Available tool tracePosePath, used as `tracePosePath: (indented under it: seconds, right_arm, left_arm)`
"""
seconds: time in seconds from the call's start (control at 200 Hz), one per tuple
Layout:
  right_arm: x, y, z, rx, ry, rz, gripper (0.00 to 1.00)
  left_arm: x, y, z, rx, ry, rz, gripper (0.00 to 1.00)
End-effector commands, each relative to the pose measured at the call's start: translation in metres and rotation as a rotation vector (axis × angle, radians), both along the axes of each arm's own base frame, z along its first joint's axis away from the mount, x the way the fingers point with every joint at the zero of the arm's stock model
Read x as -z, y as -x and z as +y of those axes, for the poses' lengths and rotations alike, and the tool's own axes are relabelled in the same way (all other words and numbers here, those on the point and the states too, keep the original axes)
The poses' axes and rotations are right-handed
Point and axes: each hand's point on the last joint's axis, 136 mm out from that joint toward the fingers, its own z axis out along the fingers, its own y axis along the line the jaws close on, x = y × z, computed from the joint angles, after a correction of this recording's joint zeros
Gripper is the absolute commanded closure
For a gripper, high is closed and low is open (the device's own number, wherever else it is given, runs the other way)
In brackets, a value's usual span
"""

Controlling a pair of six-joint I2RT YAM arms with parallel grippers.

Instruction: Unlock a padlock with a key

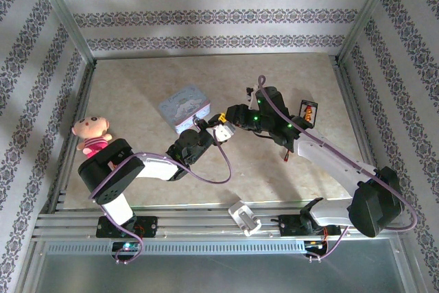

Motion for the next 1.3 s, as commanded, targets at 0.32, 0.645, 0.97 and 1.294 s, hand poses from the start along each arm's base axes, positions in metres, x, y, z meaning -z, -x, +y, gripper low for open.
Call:
tracePosePath:
  seconds: [0.32, 0.645, 0.97, 1.294]
  right_arm:
    - [-0.005, -0.004, -0.004, 0.014, -0.011, -0.029, 1.00]
    - [-0.024, -0.019, -0.042, 0.081, -0.068, -0.142, 1.00]
    - [-0.058, -0.003, -0.039, -0.027, -0.168, -0.329, 1.00]
    - [-0.087, 0.030, -0.021, -0.225, -0.303, -0.594, 1.00]
  left_arm:
    - [-0.022, 0.010, -0.005, 0.036, 0.073, -0.015, 0.91]
    - [-0.025, 0.053, -0.002, 0.202, 0.130, 0.249, 0.48]
    - [-0.067, 0.031, 0.036, 0.169, 0.571, 0.759, 0.41]
    - [-0.119, 0.027, 0.032, 0.309, 0.797, 0.905, 0.39]
